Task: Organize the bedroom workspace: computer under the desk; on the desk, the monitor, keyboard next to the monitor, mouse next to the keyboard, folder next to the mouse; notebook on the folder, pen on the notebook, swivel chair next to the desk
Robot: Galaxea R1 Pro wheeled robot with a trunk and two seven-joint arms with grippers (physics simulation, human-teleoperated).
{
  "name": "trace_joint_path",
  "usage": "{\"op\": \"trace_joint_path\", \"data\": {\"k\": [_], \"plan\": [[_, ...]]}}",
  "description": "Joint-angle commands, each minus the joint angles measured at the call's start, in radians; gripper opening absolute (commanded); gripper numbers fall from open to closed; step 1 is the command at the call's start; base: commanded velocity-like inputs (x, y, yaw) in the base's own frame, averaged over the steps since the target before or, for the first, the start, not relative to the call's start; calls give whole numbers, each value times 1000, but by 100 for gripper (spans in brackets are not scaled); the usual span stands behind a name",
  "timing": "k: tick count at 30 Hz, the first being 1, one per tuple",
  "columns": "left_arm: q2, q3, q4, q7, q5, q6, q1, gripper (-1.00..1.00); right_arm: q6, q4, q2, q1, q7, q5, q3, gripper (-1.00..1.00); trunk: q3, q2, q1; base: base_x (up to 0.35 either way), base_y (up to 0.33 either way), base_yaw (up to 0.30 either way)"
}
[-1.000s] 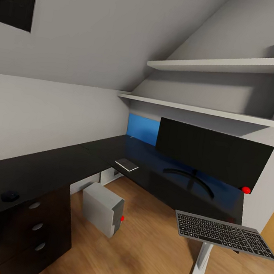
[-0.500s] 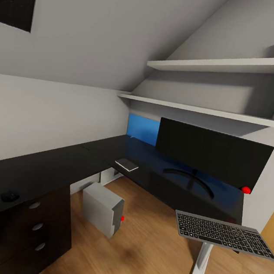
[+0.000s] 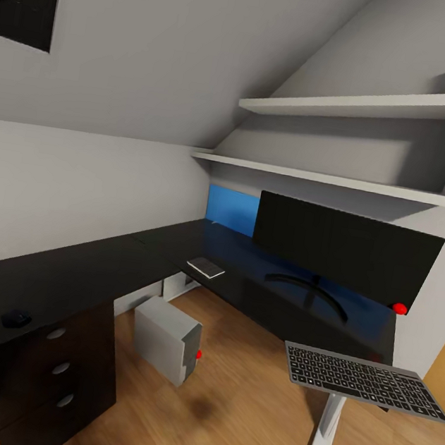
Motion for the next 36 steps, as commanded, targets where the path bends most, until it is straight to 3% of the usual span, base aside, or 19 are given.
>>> {"op": "trace_joint_path", "data": {"k": [1, 3, 5, 11, 36], "plan": [[1, -8, -2, 7, 4, -8, -2, 100, -4, -3, 7, -1, -8, -3, 10, 100, -1, -1, 0, 0, 0, 0], [1, -8, -2, 7, 4, -8, -2, 100, -5, -4, 24, -1, -9, -2, 12, 100, -1, -1, 0, 0, 0, 0], [1, -8, -2, 7, 4, -8, -2, 100, -7, -3, 88, -1, -9, 6, 12, 100, -1, -1, 0, 0, 0, 0], [1, -8, -2, 7, 5, -8, -2, 100, -8, -1, 96, -1, -9, 8, 11, 100, -1, -1, 0, 0, 0, -2], [1, -8, -2, 7, 4, -8, -2, 100, -9, 10, 96, -1, -9, 8, 12, 100, 3, -1, 0, 0, 0, -266]]}}
